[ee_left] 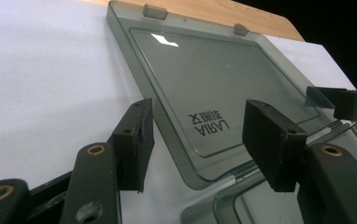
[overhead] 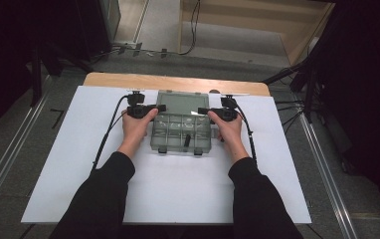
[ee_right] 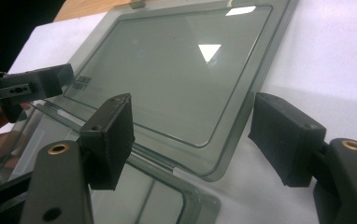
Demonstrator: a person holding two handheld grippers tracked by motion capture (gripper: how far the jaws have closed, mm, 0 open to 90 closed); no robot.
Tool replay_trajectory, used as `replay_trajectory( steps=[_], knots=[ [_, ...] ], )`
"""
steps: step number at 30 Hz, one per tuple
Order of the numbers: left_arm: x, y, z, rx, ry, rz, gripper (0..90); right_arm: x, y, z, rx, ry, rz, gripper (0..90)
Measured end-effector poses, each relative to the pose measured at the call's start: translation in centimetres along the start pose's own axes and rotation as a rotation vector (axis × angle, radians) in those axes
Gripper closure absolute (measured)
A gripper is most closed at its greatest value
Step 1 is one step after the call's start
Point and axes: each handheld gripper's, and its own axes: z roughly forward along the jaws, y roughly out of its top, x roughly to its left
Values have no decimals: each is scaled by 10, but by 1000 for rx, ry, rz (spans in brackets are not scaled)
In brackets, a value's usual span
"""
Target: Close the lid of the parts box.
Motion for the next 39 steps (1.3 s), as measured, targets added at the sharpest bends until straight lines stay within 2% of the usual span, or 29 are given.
replay_trajectory(
  steps=[4,9,14,20,26,29,35,36,39],
  knots=[
    [3,-1,2,12,-1,-32,457,-2,-1,3,11,-4,8,290],
    [5,0,3,25,-11,-42,491,-1,-2,5,19,8,12,337],
    [4,1,2,24,-7,-37,528,-2,-3,4,9,-22,11,461],
    [6,4,-3,-12,-33,-33,630,-2,-3,-3,-29,-37,-32,579],
    [4,8,-13,-36,-38,27,717,3,-2,-12,-69,-63,-84,680],
    [3,7,-16,-57,-45,42,752,5,-3,-17,-87,-71,-111,728],
    [3,5,-20,-68,-57,81,767,6,-5,-23,-104,-72,-149,775],
    [4,5,-21,-71,-63,85,770,6,-6,-24,-105,-79,-158,811],
    [5,4,-22,-73,-75,97,776,6,-7,-26,-103,-72,-167,816]
  ],
)
